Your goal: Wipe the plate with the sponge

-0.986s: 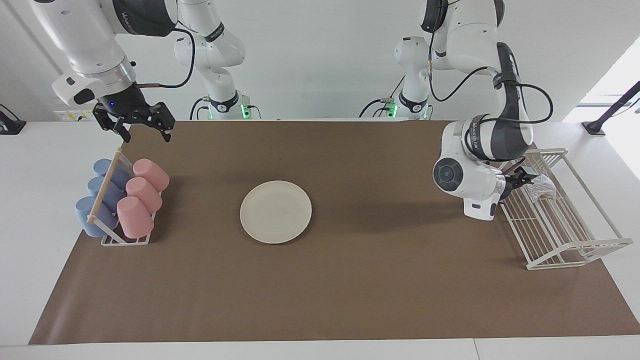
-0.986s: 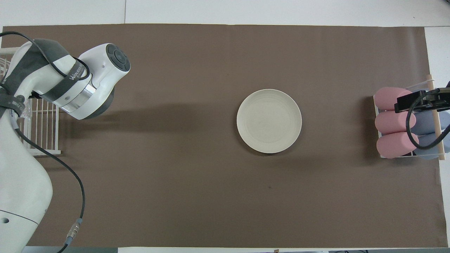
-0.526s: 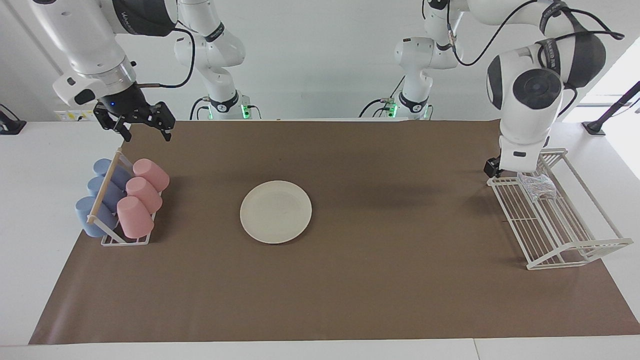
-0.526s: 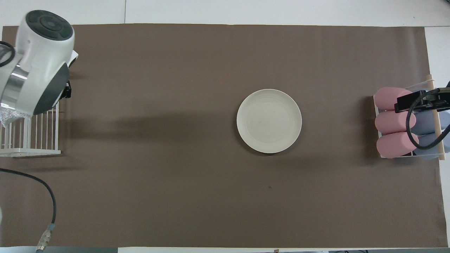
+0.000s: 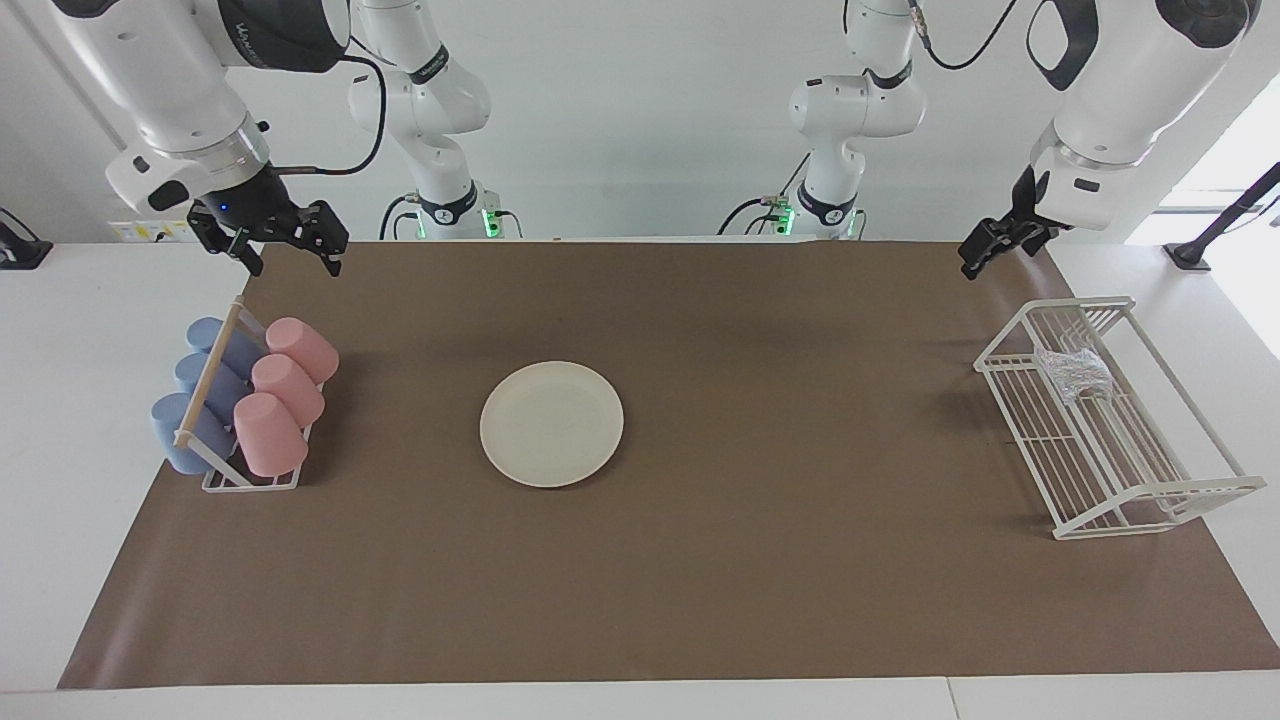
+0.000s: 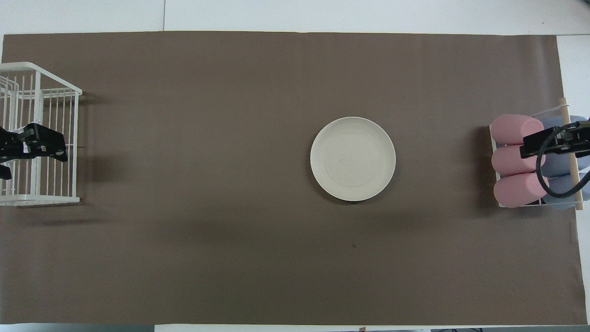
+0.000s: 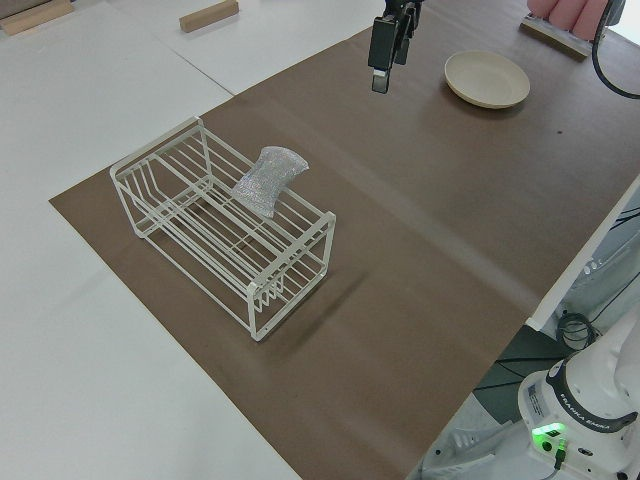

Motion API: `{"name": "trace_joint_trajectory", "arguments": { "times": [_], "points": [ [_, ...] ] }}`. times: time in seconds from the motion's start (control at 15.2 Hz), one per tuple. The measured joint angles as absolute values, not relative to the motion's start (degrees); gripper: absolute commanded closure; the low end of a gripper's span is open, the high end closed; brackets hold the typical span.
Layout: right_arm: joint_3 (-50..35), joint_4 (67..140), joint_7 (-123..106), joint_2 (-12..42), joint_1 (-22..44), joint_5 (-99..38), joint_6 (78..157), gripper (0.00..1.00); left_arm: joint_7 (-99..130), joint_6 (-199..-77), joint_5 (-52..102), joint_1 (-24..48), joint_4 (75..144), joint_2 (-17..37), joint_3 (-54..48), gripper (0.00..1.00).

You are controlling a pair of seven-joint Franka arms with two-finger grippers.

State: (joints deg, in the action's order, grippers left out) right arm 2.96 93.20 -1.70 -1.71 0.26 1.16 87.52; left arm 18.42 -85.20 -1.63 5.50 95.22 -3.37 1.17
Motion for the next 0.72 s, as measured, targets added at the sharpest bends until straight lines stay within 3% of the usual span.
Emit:
{"name": "trace_joint_trajectory", "arguments": {
  "times": [0.39,0.72],
  "points": [
    [2.96,93.19,-1.70,-1.73,0.26,1.16,87.52,0.00,16.83,-89.26,1.75,5.45,97.44,-3.92,1.45,0.00],
    [2.96,93.19,-1.70,-1.74,0.26,1.16,87.52,0.00,16.54,-80.81,2.73,5.47,89.98,-1.77,1.53,0.00]
  ]
}}
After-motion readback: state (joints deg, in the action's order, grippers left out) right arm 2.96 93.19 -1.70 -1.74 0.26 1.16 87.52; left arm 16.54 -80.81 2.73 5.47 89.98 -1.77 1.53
